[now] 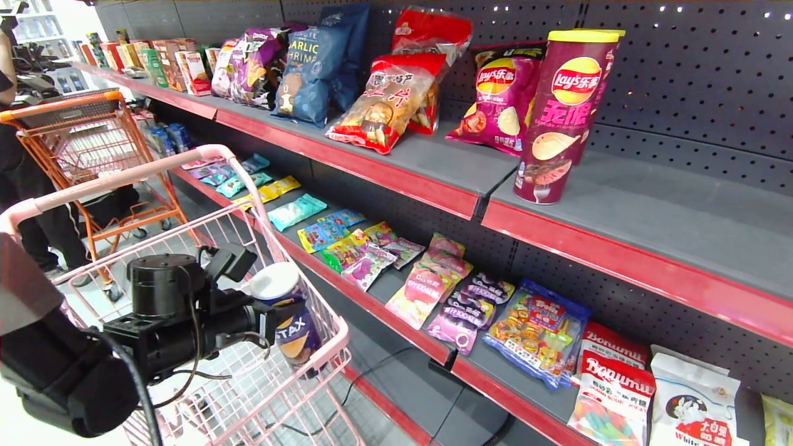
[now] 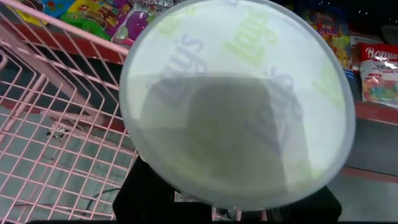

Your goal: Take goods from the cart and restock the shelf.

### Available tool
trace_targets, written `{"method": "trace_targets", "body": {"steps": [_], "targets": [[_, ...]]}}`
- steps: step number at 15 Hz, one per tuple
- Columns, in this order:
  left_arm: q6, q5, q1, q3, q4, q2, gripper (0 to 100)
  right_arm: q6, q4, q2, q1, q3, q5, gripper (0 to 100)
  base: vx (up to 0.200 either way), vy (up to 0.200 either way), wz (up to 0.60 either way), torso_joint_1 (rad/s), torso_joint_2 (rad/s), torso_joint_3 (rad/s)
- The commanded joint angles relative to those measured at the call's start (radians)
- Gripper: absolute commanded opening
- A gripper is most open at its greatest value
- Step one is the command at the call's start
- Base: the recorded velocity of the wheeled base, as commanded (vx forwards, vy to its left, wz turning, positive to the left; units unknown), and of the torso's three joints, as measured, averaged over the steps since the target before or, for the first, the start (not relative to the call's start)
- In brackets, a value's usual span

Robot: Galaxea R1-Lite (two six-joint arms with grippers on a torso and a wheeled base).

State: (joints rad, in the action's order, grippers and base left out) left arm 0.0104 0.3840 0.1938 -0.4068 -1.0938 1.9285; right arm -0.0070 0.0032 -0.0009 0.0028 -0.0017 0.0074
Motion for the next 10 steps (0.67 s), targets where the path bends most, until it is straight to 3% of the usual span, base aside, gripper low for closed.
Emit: {"method": "trace_targets", "body": {"steps": [1,3,5,7,10], "targets": [[-0.029,0.003,-0.024,0.077,0.088,-0.293,0,-0.001,0.0,0.001,0.0,0.0,0.0,100,0.0,0.0,0.0,0.0,0.0,0.0],[-0.046,0.003,-0.042,0.052,0.232,-0.47,0,-0.001,0.0,0.001,0.0,0.0,0.0,100,0.0,0.0,0.0,0.0,0.0,0.0],[-0.047,0.004,-0.051,-0.033,0.574,-0.769,0,-0.001,0.0,0.001,0.0,0.0,0.0,100,0.0,0.0,0.0,0.0,0.0,0.0],[-0.047,0.003,-0.053,-0.086,0.758,-0.927,0,0.001,0.0,0.001,0.0,0.0,0.0,100,0.0,0.0,0.0,0.0,0.0,0.0],[-0.041,-0.016,-0.06,-0.093,0.779,-1.048,0,-0.001,0.0,0.001,0.0,0.0,0.0,100,0.0,0.0,0.0,0.0,0.0,0.0]]}}
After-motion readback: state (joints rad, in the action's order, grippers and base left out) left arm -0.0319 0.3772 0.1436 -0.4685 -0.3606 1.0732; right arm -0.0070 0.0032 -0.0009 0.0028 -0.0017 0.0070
